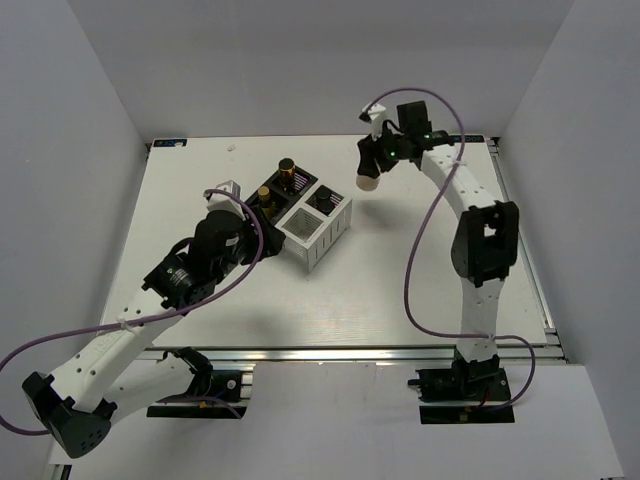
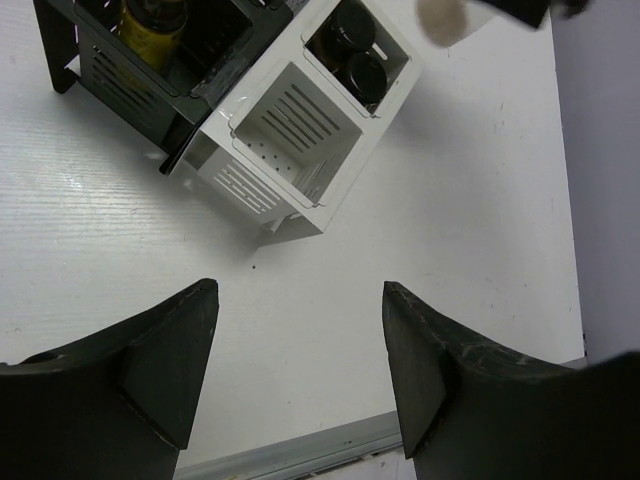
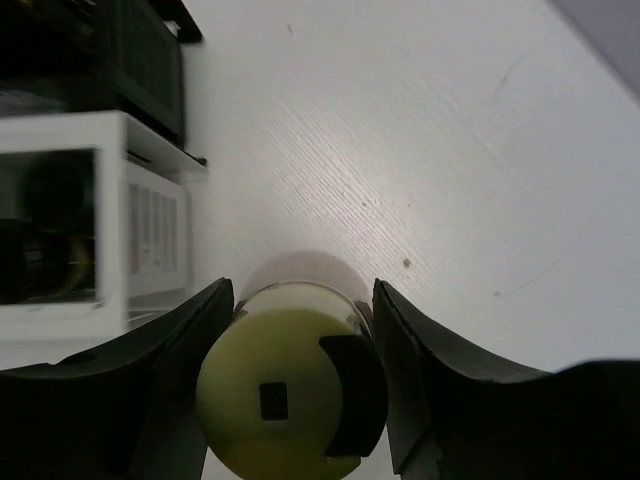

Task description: Organize the condiment bottles

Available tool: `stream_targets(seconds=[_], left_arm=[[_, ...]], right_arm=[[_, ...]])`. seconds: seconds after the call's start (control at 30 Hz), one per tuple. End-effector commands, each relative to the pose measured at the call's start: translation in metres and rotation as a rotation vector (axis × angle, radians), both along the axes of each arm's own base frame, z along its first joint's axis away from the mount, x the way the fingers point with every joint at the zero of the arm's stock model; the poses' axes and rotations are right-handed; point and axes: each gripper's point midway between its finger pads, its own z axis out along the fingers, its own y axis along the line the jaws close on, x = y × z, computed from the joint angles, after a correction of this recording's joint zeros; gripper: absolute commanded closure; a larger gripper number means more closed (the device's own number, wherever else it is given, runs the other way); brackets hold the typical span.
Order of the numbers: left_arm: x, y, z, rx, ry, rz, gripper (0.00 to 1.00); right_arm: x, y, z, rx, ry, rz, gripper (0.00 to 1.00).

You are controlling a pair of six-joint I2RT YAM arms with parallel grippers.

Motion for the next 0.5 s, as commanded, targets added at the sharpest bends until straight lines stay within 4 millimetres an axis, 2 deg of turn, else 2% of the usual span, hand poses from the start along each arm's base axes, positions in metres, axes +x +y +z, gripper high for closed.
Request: stream_targets(seconds=[0.0, 0.07, 0.1, 0.17, 0.2, 0.23, 0.27, 0.33, 0.37, 0.47], left_arm=[[-0.003, 0.002, 0.006, -0.025, -0.035, -0.001, 0.24], [-0.005, 0.004, 0.006, -0.028, -0.042, 0.003, 0.24], [-0.006, 0.006, 0.007, -0.029, -0.045, 0.007, 0.24], [-0.008, 0.009, 0.008, -0.03, -0.052, 0.013, 0.24], [-0.008, 0.011, 0.008, -0.027, -0.053, 0.019, 0.24], [-0.009, 0.012, 0.007, -0.025, -0.051, 0.023, 0.24], [-0.01, 0.014, 0.007, -0.023, -0.052, 0.026, 0.24], [-0.013, 0.019, 0.008, -0.018, -0.055, 0.038, 0.23], [-0.013, 0.021, 0.009, -0.019, -0.056, 0.043, 0.23], [-0.018, 0.027, 0.01, -0.026, -0.057, 0.059, 0.22]], right_arm=[[-0.036, 0.015, 0.135, 0.128, -0.235, 0.111, 1.0], [-0.065, 0.029, 0.159, 0.159, -0.264, 0.184, 1.0], [-0.077, 0.036, 0.153, 0.166, -0.239, 0.215, 1.0], [-0.114, 0.059, 0.161, 0.205, -0.236, 0.336, 1.0], [-0.127, 0.068, 0.157, 0.215, -0.22, 0.382, 1.0], [-0.143, 0.077, 0.144, 0.225, -0.183, 0.435, 1.0], [-0.162, 0.093, 0.142, 0.225, -0.187, 0.496, 1.0], [-0.178, 0.108, 0.128, 0.213, -0.166, 0.542, 1.0], [-0.189, 0.123, 0.121, 0.207, -0.153, 0.58, 1.0], [-0.199, 0.145, 0.105, 0.197, -0.111, 0.612, 1.0]])
